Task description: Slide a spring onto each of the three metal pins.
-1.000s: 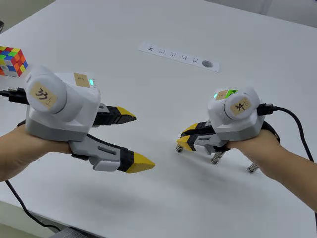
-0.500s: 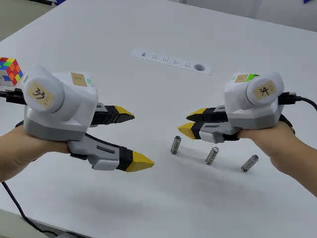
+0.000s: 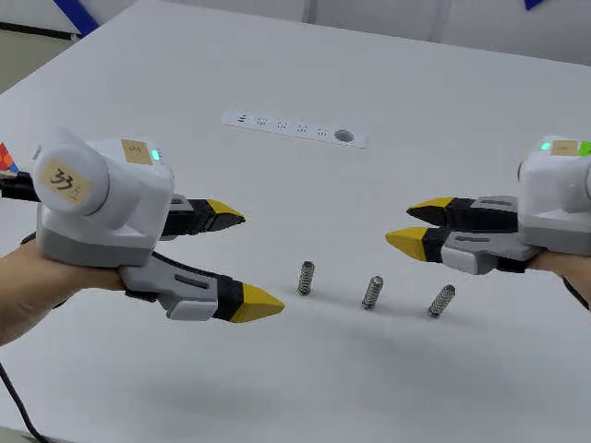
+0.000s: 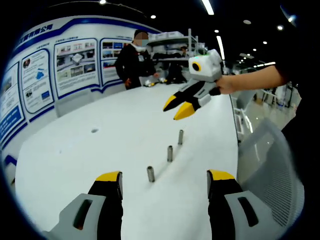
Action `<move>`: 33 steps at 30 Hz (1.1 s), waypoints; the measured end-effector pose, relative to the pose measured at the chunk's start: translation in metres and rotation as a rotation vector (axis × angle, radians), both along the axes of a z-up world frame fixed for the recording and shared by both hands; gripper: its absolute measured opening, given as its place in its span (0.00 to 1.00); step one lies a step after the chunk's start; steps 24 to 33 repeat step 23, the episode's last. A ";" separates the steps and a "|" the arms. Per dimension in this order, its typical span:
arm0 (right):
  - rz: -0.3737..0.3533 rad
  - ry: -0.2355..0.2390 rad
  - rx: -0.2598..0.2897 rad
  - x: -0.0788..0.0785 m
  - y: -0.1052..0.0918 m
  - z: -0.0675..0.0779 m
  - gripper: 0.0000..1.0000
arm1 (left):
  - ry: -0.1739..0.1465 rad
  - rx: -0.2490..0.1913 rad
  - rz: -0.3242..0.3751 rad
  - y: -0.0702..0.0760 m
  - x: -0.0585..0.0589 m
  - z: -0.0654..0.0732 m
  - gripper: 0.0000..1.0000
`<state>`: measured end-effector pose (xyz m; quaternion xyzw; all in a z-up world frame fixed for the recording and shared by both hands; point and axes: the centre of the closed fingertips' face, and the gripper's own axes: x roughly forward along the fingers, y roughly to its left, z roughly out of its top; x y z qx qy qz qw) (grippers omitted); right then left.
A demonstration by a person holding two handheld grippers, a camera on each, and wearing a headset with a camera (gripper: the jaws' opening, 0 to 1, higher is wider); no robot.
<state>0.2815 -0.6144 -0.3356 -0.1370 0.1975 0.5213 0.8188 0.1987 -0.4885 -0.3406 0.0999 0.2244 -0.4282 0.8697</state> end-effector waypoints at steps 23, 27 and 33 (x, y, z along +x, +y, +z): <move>0.078 0.011 -0.062 -0.040 -0.063 -0.006 0.59 | -0.019 0.010 0.049 -0.008 0.006 0.010 0.85; 0.078 0.011 -0.062 -0.040 -0.063 -0.006 0.59 | -0.019 0.010 0.049 -0.008 0.006 0.010 0.85; 0.078 0.011 -0.062 -0.040 -0.063 -0.006 0.59 | -0.019 0.010 0.049 -0.008 0.006 0.010 0.85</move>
